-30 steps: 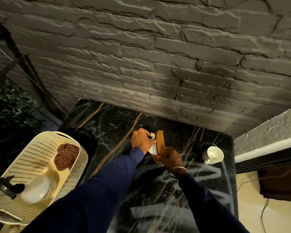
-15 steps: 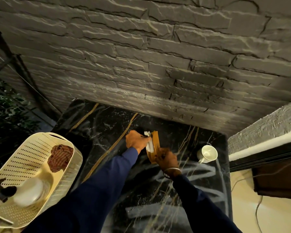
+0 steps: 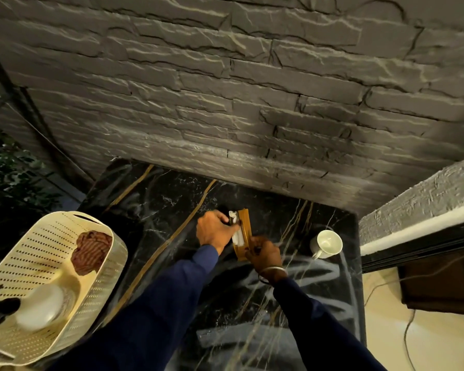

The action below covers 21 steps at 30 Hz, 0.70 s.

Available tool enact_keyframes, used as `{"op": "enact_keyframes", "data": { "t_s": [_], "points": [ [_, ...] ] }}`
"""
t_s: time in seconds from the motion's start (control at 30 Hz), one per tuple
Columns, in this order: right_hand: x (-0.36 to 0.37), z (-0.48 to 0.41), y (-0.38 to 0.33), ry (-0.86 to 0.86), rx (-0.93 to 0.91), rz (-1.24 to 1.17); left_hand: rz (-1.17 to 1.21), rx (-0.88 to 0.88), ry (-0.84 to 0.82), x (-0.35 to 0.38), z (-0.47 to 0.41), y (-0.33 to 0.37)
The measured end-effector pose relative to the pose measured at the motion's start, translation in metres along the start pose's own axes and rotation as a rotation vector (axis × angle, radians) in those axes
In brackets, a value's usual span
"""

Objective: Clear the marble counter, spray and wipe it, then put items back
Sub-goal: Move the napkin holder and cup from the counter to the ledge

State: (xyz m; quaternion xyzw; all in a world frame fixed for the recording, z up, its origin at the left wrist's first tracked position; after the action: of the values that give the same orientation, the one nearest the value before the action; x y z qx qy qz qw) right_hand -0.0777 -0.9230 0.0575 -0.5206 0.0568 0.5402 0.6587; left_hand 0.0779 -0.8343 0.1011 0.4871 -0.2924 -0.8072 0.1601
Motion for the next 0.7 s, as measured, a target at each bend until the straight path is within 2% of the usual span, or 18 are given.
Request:
{"op": "enact_keyframes", "data": {
  "t_s": [0.13,0.27,0.33,0.43,0.5,0.53,0.6,0.7],
  "points": [
    [-0.001,-0.002,-0.002,-0.024,-0.031,0.059,0.153,-0.136,-0.024,0.008,-0.006,-0.023],
    [0.000,-0.003,-0.007,-0.038,-0.097,0.180,0.051,-0.138,-0.148,0.018,0.019,-0.011],
    [-0.017,0.002,-0.011,0.082,-0.153,0.208,-0.010,-0.103,-0.160,0.026,0.025,-0.003],
    [-0.073,0.010,0.000,0.438,-0.154,0.205,-0.107,-0.057,-0.156,0.034,0.028,0.007],
    [-0.110,0.009,0.019,0.619,-0.095,0.360,-0.163,-0.024,-0.140,0.039,0.029,0.013],
    [-0.123,0.004,0.033,0.631,-0.014,0.416,-0.189,0.000,-0.123,0.041,0.029,0.015],
    [-0.146,-0.003,0.058,0.586,0.163,0.447,-0.229,0.028,-0.093,0.042,0.028,0.019],
    [-0.158,-0.017,0.085,0.510,0.263,0.423,-0.241,0.048,-0.073,0.045,0.025,0.021]
  ]
}}
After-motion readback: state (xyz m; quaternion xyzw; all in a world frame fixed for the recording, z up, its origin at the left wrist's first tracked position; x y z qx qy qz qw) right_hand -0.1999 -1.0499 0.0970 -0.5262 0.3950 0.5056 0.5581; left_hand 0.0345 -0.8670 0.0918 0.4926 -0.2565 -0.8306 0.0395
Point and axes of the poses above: each hand's wrist, its own z-axis away from the middle knuckle, its own x-axis out of the palm, y = z × x, the point moved 7 cm from there along -z, towards the middle knuckle, and after that the axes turned 4 degrees about y, right-handed, at the moved point
